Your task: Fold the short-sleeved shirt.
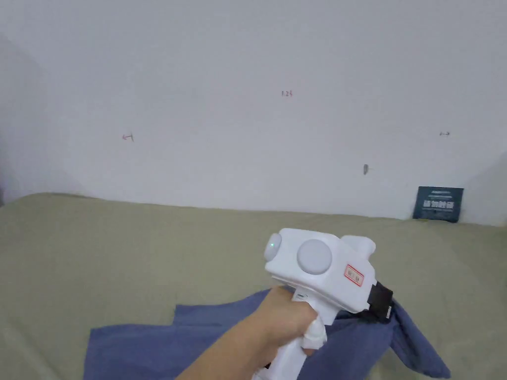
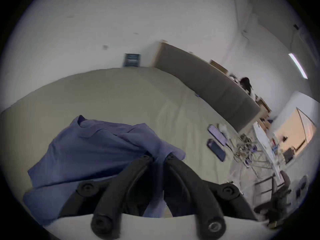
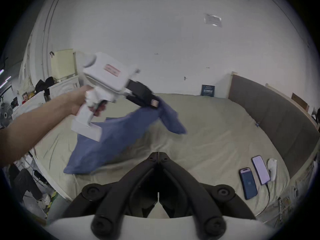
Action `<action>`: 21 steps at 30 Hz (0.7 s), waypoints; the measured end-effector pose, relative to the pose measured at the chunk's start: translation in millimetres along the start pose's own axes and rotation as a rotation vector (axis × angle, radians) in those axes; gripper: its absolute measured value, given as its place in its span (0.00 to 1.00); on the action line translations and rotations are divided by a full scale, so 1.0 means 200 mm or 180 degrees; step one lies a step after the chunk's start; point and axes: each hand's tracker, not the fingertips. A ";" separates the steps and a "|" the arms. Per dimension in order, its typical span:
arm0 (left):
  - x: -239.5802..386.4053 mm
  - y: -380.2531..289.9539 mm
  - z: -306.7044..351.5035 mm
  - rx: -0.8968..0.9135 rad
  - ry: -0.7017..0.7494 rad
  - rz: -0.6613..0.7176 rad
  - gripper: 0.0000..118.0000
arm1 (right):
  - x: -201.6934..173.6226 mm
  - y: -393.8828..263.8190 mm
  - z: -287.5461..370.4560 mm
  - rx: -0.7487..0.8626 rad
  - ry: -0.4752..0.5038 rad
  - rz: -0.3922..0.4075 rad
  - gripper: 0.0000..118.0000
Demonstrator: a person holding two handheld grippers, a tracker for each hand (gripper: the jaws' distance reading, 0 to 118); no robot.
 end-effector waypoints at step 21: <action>-0.07 -0.56 0.97 0.1331 0.1640 0.0508 0.00 | 0.09 0.04 0.00 0.0131 -0.0194 -0.0175 0.00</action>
